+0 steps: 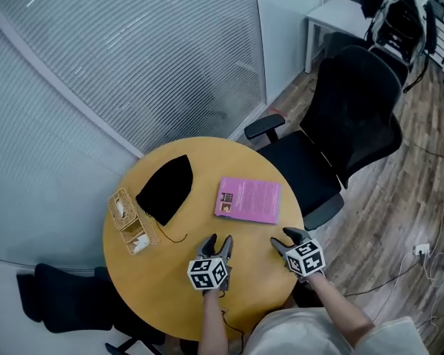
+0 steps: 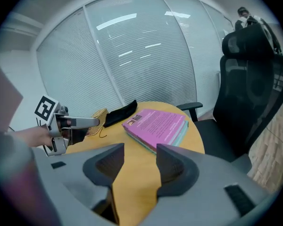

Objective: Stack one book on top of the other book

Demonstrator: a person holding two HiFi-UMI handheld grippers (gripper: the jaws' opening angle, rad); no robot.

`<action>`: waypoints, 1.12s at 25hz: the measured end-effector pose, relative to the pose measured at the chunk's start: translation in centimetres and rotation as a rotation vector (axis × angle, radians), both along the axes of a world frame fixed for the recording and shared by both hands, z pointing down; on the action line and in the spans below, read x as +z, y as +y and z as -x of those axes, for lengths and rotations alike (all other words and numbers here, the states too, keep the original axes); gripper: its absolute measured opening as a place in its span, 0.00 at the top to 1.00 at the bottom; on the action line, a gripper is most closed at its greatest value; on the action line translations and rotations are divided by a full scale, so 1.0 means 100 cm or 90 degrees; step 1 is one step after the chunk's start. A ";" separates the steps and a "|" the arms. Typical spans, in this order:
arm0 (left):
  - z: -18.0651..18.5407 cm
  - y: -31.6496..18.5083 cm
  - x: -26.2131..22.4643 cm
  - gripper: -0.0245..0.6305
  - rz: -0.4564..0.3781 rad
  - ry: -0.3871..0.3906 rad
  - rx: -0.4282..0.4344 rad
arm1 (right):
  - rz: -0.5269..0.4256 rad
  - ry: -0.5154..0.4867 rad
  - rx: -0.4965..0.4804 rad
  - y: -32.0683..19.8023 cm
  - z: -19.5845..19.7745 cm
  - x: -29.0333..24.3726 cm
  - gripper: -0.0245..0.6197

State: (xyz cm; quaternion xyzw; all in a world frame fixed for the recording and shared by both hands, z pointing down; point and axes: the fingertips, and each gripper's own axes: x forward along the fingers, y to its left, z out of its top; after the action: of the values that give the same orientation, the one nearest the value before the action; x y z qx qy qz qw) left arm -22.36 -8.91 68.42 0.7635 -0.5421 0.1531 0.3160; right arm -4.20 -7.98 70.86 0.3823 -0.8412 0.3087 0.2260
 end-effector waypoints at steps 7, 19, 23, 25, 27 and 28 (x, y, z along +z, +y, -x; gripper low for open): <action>-0.018 0.033 -0.025 0.60 -0.018 -0.015 -0.047 | -0.032 -0.014 -0.039 0.021 -0.006 -0.019 0.62; -0.043 0.072 -0.023 0.60 0.009 -0.018 -0.057 | -0.028 -0.026 0.006 0.038 -0.023 -0.019 0.65; -0.048 0.077 -0.018 0.72 0.019 -0.016 -0.072 | -0.033 -0.015 0.021 0.036 -0.037 -0.019 0.72; -0.051 0.080 -0.013 0.79 0.034 -0.023 -0.069 | -0.030 -0.019 0.030 0.038 -0.042 -0.019 0.80; -0.051 0.080 -0.012 0.83 0.037 -0.022 -0.071 | -0.030 -0.020 0.032 0.040 -0.043 -0.020 0.84; -0.051 0.079 -0.014 0.85 0.034 -0.020 -0.071 | -0.031 -0.021 0.032 0.041 -0.043 -0.021 0.86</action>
State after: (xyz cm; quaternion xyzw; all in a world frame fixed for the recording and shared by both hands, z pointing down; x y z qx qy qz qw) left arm -17.27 -1.01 67.01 0.7207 -0.5847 0.1616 0.3356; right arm 0.14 -3.93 68.77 0.4034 -0.8422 0.2999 0.1950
